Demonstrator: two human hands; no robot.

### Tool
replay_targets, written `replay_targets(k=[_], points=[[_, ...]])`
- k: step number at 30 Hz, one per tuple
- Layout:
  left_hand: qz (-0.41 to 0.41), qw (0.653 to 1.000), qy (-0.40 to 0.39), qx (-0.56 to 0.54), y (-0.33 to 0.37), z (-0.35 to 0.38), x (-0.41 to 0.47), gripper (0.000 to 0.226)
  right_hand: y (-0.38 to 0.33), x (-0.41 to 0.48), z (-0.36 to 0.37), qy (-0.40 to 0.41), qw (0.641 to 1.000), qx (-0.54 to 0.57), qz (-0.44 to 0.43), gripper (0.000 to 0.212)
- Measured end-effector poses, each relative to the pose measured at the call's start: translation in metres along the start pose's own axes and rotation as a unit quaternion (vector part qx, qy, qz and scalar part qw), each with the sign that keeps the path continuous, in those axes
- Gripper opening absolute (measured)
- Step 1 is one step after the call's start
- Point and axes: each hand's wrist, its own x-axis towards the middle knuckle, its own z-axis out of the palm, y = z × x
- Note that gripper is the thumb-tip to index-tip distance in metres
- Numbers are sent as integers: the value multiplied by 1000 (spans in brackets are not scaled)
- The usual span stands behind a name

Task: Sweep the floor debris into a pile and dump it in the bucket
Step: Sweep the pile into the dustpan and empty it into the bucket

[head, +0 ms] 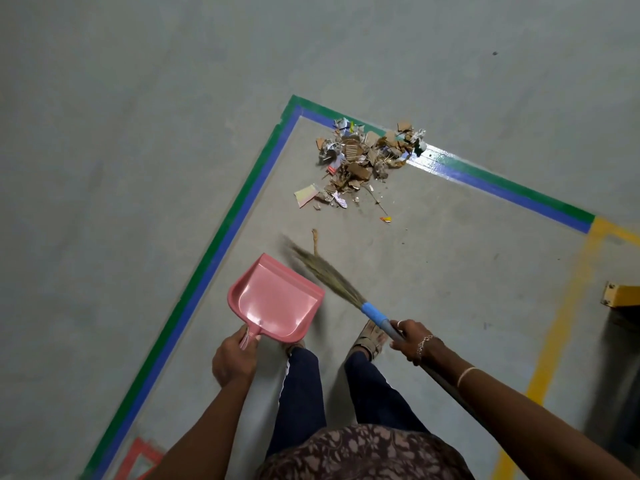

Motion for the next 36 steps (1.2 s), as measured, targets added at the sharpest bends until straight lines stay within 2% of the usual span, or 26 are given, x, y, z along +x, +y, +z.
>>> replay_targets(k=[4,11,17,23,30,36], points=[[11,1000,6,12,-6,-3,0,27,-13,18,4,-1,999,-48,10,16],[33,998,2,47,-9,3,3,29,8,32,-21,104,993,45,43,37],[54,997,-10,48,4,12,0,29,33,-17,-51,142,982,124,30,45],[80,995,-22,63,20,22,5,32,82,-64,-41,181,966,182,5,58],[110,991,-27,72,41,22,7,29,99,-52,-14,221,928,275,121,57],[106,992,-21,58,55,19,-1,34,93,-4,-21,175,916,300,202,30]])
